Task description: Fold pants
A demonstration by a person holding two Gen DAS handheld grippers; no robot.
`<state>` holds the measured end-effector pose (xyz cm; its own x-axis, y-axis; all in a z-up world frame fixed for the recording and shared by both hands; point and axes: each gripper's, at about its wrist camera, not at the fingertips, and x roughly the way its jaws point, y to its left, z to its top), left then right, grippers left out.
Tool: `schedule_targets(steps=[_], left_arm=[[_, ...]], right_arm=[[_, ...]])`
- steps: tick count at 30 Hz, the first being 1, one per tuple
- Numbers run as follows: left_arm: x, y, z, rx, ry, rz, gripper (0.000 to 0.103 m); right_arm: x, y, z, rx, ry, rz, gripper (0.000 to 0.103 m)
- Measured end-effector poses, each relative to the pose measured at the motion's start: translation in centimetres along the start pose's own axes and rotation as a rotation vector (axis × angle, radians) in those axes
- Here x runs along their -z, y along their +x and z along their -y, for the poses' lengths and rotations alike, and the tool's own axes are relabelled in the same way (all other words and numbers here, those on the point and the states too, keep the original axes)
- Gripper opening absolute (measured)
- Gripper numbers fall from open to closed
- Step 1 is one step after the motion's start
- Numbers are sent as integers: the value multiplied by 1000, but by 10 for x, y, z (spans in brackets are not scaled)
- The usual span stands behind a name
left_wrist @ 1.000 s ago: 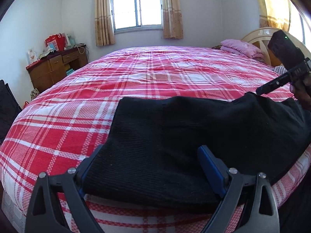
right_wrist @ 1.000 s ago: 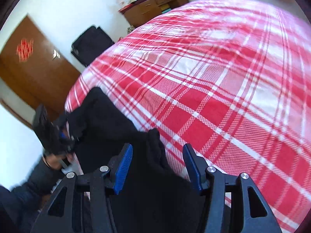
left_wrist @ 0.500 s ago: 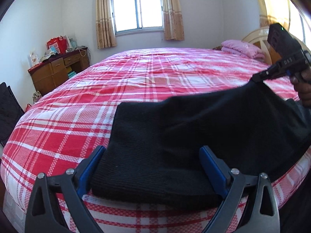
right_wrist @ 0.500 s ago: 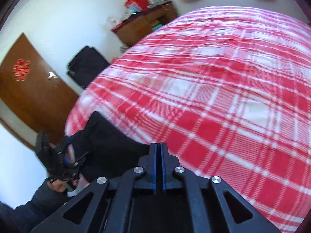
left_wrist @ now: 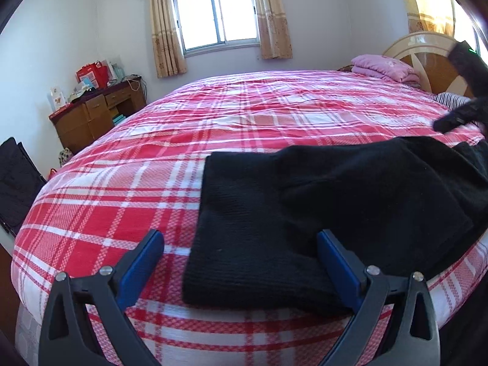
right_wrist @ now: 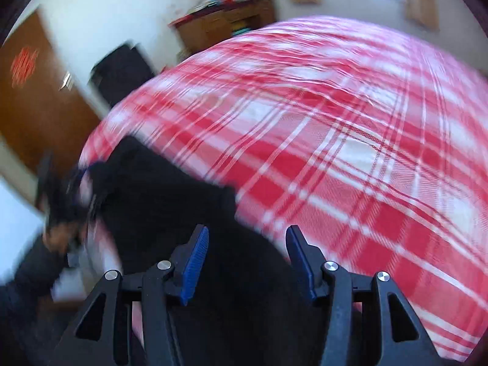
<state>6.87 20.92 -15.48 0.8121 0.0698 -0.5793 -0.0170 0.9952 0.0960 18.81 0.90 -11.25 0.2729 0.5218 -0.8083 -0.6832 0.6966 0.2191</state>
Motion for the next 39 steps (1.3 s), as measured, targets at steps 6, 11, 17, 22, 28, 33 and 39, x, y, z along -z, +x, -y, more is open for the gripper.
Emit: schedule_targets(steps=[6, 11, 17, 22, 28, 33, 39], left_arm=[[0, 3, 0, -2, -5, -5, 103], [-1, 5, -1, 0, -4, -9, 103], [0, 7, -3, 17, 7, -1, 103], [1, 7, -4, 23, 6, 4, 103], [1, 7, -5, 37, 10, 9, 103], [3, 7, -6, 41, 16, 16, 103], [3, 6, -6, 41, 16, 18, 103]], right_arm=[[81, -24, -43, 23, -196, -194, 55], [118, -22, -46, 91, -240, -232, 51], [120, -23, -34, 116, -222, -195, 7], [126, -35, -47, 98, -256, -200, 3], [138, -23, -45, 119, -248, -240, 0], [134, -33, -38, 60, -185, -179, 1], [125, -41, -49, 58, -212, -126, 46]])
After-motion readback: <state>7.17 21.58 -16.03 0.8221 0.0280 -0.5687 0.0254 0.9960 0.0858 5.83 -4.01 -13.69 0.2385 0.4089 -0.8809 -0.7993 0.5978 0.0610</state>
